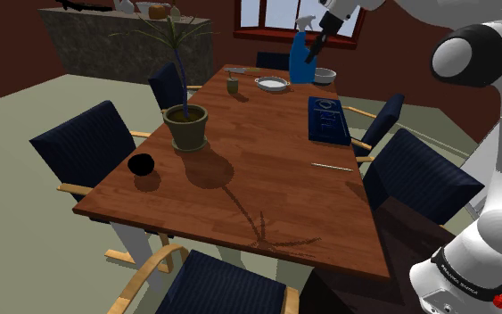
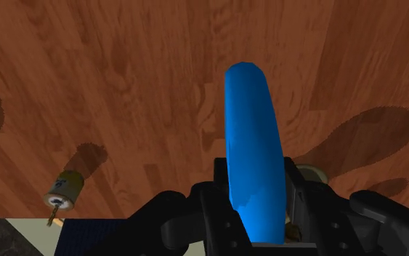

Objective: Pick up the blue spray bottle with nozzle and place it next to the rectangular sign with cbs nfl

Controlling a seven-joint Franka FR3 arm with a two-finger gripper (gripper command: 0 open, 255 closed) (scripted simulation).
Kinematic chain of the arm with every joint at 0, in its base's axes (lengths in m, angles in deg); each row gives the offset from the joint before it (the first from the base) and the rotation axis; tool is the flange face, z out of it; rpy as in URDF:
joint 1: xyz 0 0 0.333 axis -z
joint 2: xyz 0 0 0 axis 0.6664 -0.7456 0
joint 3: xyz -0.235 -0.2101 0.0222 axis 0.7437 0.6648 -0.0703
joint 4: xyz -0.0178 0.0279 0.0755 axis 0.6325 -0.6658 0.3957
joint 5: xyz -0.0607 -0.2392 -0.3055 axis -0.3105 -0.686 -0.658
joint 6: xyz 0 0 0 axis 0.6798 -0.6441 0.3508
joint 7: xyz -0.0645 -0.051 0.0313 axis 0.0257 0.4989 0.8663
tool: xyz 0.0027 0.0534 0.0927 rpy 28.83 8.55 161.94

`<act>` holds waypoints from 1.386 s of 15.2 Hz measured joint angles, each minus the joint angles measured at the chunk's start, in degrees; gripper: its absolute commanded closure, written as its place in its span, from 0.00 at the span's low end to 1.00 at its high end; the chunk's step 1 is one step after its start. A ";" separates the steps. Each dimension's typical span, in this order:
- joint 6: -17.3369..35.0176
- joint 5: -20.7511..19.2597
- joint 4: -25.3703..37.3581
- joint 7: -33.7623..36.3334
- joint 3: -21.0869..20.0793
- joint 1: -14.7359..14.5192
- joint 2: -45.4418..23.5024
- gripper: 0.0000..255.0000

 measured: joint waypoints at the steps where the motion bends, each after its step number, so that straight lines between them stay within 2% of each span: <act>1: 0.89 0.02 -1.21 -0.30 0.01 -0.15 0.27 1.00; 12: 9.90 0.54 -13.03 -3.60 -0.05 -1.33 2.53 1.00; 21: 16.21 1.51 -19.30 -5.89 -0.43 -1.88 2.17 1.00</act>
